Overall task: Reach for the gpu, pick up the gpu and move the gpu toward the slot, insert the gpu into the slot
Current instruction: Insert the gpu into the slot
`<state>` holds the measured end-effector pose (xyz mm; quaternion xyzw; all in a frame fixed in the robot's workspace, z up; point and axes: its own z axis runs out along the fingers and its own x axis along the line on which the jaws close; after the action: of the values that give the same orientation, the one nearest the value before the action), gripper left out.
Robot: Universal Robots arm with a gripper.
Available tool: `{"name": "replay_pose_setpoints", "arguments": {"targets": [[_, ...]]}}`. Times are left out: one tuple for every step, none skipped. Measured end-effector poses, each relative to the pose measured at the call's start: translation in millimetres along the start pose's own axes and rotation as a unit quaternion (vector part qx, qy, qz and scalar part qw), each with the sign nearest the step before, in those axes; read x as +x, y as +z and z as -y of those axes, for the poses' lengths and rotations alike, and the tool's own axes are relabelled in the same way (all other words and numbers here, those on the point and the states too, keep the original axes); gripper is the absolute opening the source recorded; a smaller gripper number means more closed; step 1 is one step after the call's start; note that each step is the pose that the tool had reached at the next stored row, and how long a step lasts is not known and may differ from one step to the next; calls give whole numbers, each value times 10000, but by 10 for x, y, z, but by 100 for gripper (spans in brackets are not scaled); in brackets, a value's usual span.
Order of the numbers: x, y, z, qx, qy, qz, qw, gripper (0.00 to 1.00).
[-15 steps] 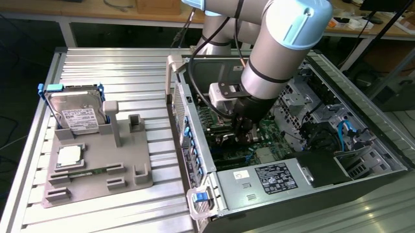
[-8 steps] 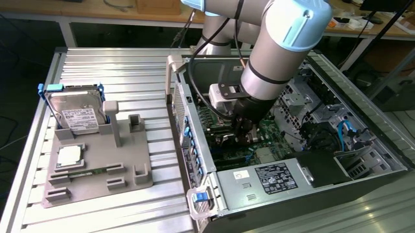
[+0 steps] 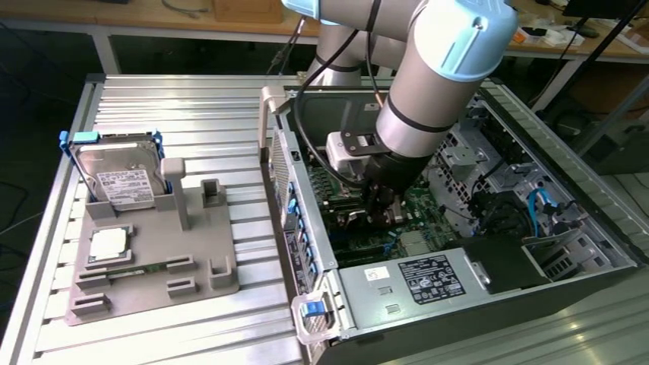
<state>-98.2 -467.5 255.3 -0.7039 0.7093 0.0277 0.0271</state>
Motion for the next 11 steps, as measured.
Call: {"name": "replay_pose_setpoints", "arguments": {"targets": [[0,0,0,3,0,-1,10000,27],[0,0,0,1,0,0,10000,27],[0,0,0,-1,0,1,10000,27],[0,0,0,-1,0,1,10000,27],[0,0,0,2,1,0,10000,27],[0,0,0,2,0,-1,10000,27],[0,0,0,1,0,-2,10000,27],[0,2,0,1,1,-2,10000,27],[1,6,0,1,0,-2,10000,27],[1,11,0,2,0,-2,10000,27],[1,20,0,4,0,3,10000,27]]}}
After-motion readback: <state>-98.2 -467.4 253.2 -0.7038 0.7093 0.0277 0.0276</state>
